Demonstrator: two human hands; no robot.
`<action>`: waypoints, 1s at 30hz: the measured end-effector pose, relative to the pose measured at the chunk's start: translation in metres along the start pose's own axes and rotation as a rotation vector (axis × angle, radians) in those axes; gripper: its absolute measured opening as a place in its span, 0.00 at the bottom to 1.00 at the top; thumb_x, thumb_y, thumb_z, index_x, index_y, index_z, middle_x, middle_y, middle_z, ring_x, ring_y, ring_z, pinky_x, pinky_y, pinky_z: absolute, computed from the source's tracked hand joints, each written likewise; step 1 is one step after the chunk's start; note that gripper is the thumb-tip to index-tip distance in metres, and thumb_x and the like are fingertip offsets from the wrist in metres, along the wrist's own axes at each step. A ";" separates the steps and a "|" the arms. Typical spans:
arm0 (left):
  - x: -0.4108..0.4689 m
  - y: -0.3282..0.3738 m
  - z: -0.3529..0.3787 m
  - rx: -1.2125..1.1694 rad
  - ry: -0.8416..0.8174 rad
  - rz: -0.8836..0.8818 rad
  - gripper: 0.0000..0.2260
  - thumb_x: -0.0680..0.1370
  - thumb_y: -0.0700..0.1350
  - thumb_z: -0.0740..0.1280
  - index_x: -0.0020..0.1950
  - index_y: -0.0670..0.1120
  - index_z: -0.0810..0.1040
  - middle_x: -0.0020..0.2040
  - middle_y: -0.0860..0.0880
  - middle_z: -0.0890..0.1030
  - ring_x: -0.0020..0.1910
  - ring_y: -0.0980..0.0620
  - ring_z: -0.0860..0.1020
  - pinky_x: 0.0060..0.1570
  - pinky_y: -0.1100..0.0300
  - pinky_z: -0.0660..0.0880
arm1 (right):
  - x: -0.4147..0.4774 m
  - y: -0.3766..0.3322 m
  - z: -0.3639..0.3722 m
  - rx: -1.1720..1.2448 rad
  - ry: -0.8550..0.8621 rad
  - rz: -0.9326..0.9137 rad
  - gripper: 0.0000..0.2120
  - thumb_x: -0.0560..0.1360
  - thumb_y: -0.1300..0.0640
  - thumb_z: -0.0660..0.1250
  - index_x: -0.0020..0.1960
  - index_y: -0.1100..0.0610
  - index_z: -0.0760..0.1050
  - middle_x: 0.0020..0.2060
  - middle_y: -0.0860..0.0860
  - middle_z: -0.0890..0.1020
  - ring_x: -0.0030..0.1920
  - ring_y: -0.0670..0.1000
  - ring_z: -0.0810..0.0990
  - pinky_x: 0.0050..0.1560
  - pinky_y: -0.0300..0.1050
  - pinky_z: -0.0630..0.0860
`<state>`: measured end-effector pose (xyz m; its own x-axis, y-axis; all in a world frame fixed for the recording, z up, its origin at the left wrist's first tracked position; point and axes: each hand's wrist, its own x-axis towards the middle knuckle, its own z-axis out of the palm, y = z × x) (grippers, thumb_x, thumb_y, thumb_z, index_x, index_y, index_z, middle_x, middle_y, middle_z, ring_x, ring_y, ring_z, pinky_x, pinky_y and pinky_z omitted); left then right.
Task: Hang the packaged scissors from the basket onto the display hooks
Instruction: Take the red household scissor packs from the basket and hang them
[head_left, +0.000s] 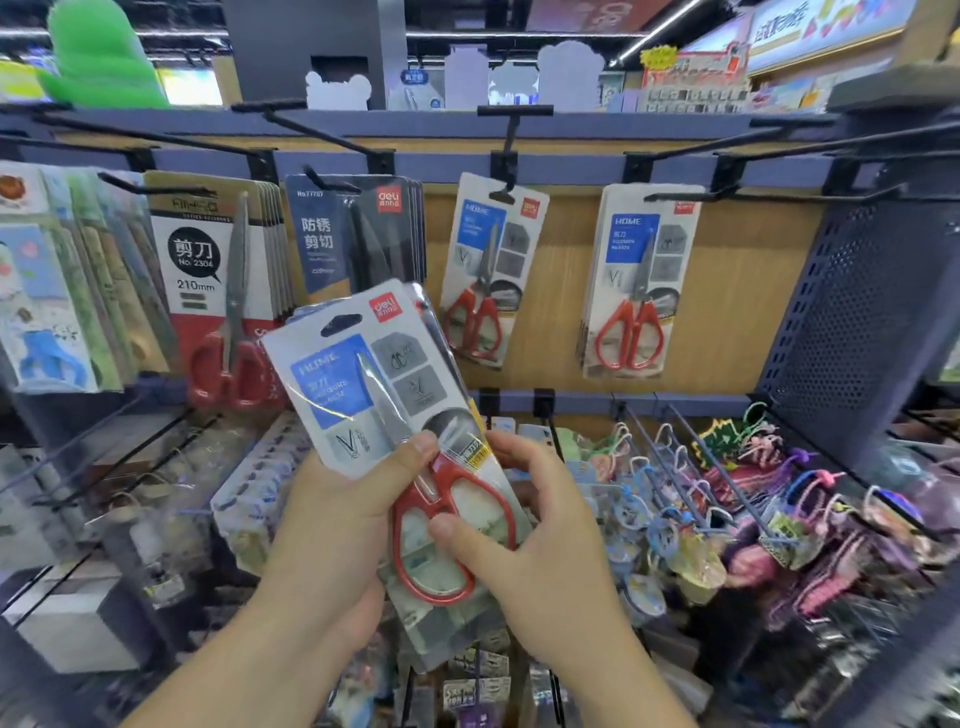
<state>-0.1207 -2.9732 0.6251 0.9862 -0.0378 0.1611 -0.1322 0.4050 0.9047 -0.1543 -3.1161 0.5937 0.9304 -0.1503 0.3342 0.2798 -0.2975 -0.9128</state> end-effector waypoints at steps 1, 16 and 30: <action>-0.001 0.000 0.001 -0.007 -0.009 -0.008 0.20 0.73 0.39 0.72 0.65 0.44 0.82 0.59 0.42 0.87 0.59 0.38 0.85 0.60 0.41 0.81 | -0.001 0.002 0.000 0.022 0.006 0.006 0.29 0.64 0.36 0.78 0.63 0.33 0.73 0.60 0.38 0.80 0.61 0.44 0.80 0.62 0.53 0.79; -0.021 -0.009 0.014 -0.166 0.051 -0.230 0.20 0.78 0.55 0.67 0.65 0.46 0.84 0.59 0.41 0.87 0.58 0.39 0.86 0.64 0.38 0.78 | -0.005 0.006 -0.004 0.332 0.188 0.075 0.21 0.63 0.39 0.80 0.51 0.44 0.79 0.48 0.49 0.87 0.50 0.55 0.87 0.56 0.67 0.81; -0.022 -0.009 0.009 -0.215 0.073 -0.172 0.17 0.76 0.50 0.69 0.65 0.54 0.82 0.58 0.47 0.88 0.56 0.44 0.87 0.55 0.43 0.83 | -0.002 0.005 0.001 0.390 0.192 0.067 0.13 0.67 0.49 0.79 0.47 0.44 0.78 0.46 0.53 0.87 0.50 0.60 0.86 0.56 0.69 0.81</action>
<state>-0.1421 -2.9839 0.6172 0.9979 -0.0606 -0.0236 0.0546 0.5834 0.8104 -0.1547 -3.1166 0.5879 0.8991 -0.3402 0.2754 0.3230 0.0911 -0.9420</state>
